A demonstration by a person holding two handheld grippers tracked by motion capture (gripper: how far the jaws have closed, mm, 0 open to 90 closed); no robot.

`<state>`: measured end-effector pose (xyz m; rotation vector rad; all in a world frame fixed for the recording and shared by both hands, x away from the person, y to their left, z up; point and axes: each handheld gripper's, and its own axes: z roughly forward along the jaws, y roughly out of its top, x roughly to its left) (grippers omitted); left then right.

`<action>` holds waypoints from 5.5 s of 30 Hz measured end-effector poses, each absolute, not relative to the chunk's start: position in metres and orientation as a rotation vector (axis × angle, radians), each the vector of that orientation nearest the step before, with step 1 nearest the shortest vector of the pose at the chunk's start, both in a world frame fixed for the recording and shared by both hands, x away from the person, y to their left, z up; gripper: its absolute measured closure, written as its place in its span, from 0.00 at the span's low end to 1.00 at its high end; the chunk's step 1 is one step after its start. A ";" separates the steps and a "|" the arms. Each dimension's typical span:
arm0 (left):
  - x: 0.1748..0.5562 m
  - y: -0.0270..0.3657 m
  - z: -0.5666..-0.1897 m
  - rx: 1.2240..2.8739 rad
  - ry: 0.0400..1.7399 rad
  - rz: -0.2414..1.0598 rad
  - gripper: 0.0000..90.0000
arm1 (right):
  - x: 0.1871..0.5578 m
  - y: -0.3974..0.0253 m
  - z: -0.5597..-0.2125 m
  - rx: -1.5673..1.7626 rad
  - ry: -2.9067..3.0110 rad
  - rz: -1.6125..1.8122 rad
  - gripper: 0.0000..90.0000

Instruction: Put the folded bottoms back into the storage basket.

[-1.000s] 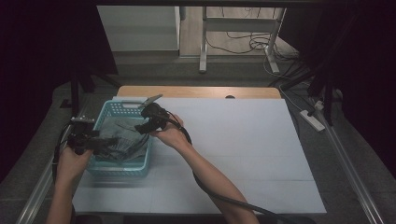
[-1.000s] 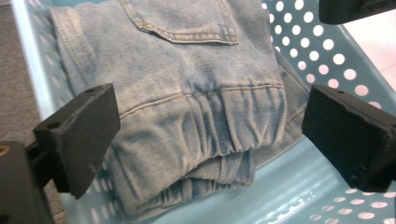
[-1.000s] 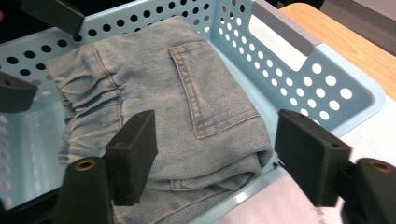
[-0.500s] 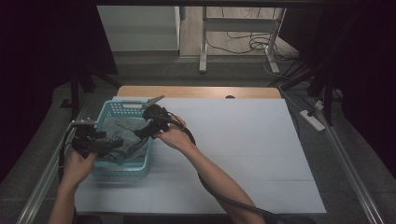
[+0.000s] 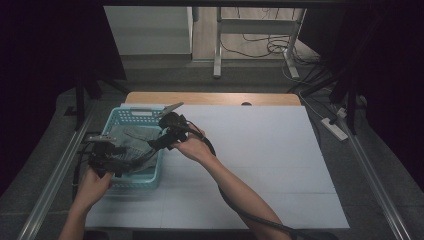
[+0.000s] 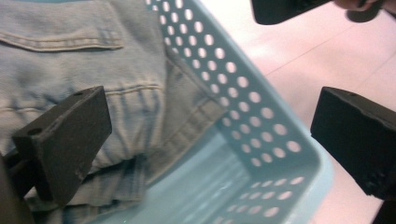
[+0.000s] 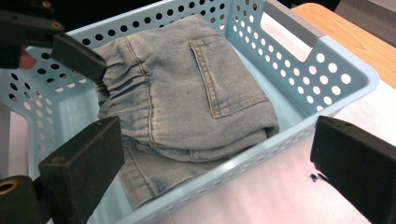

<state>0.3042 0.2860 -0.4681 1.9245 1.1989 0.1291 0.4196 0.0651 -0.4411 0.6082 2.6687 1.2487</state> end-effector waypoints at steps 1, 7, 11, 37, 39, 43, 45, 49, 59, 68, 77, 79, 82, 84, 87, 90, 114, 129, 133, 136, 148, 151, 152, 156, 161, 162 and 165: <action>0.302 0.284 -0.469 1.915 1.204 0.122 0.00 | 0.419 0.064 -0.441 0.611 2.670 1.254 0.03; 0.290 0.278 -0.469 1.936 1.201 0.137 0.00 | 0.417 0.058 -0.440 0.592 2.680 1.244 0.03; 0.282 0.276 -0.469 1.926 1.179 0.128 0.00 | 0.415 0.054 -0.440 0.584 2.674 1.238 0.02; 0.238 0.276 -0.473 1.926 1.165 0.110 0.00 | 0.399 0.040 -0.449 0.563 2.707 1.270 0.02; 0.234 0.276 -0.474 1.926 1.163 0.105 0.00 | 0.398 0.039 -0.449 0.560 2.706 1.267 0.02; 0.224 0.277 -0.476 1.933 1.162 0.127 0.00 | 0.395 0.036 -0.450 0.560 2.709 1.265 0.02; 0.219 0.279 -0.475 1.920 1.162 0.135 0.00 | 0.394 0.035 -0.450 0.558 2.710 1.263 0.02; 0.210 0.282 -0.475 1.910 1.173 0.129 0.00 | 0.393 0.033 -0.452 0.571 2.716 1.270 0.02; 0.200 0.284 -0.480 1.937 1.187 0.146 0.00 | 0.388 0.026 -0.450 0.561 2.724 1.263 0.02; 0.202 0.283 -0.482 1.956 1.169 0.115 0.00 | 0.377 0.017 -0.443 0.536 2.718 1.268 0.02; 0.203 0.285 -0.483 1.951 1.151 0.088 0.00 | 0.369 0.004 -0.439 0.524 2.713 1.288 0.02; 0.203 0.285 -0.483 1.946 1.151 0.085 0.00 | 0.368 0.001 -0.439 0.530 2.713 1.291 0.02; 0.203 0.285 -0.483 1.946 1.149 0.083 0.00 | 0.367 -0.005 -0.440 0.542 2.717 1.293 0.02; 0.203 0.286 -0.483 1.942 1.146 0.081 0.00 | 0.366 -0.009 -0.441 0.548 2.718 1.293 0.02; 0.203 0.286 -0.483 1.936 1.147 0.074 0.00 | 0.365 -0.016 -0.443 0.561 2.716 1.297 0.02; 0.203 0.286 -0.483 1.939 1.147 0.075 0.00 | 0.364 -0.023 -0.444 0.570 2.704 1.308 0.02; 0.203 0.283 -0.483 1.963 1.137 0.086 0.00 | 0.344 -0.061 -0.453 0.586 2.710 1.273 0.02; 0.203 0.282 -0.483 1.966 1.138 0.089 0.00 | 0.331 -0.086 -0.455 0.604 2.713 1.239 0.02; 0.203 0.282 -0.483 1.968 1.140 0.088 0.00 | 0.329 -0.095 -0.454 0.618 2.703 1.231 0.02; 0.203 0.282 -0.483 1.972 1.140 0.090 0.00 | 0.327 -0.102 -0.452 0.631 2.691 1.226 0.02; 0.203 0.281 -0.483 1.978 1.141 0.090 0.00 | 0.318 -0.129 -0.451 0.686 2.654 1.220 0.02; 0.204 0.281 -0.483 1.978 1.143 0.091 0.00 | 0.316 -0.136 -0.452 0.699 2.647 1.210 0.02; 0.204 0.281 -0.483 1.979 1.143 0.091 0.00 | 0.315 -0.139 -0.452 0.702 2.645 1.210 0.02; 0.203 0.282 -0.483 1.974 1.143 0.090 0.00 | 0.313 -0.148 -0.453 0.727 2.636 1.195 0.01; 0.203 0.282 -0.483 1.970 1.141 0.088 0.00 | 0.309 -0.158 -0.455 0.745 2.624 1.175 0.01; 0.203 0.282 -0.483 1.968 1.140 0.088 0.00 | 0.308 -0.159 -0.455 0.745 2.625 1.167 0.01; 0.203 0.283 -0.483 1.965 1.139 0.086 0.00 | 0.306 -0.163 -0.455 0.749 2.617 1.153 0.01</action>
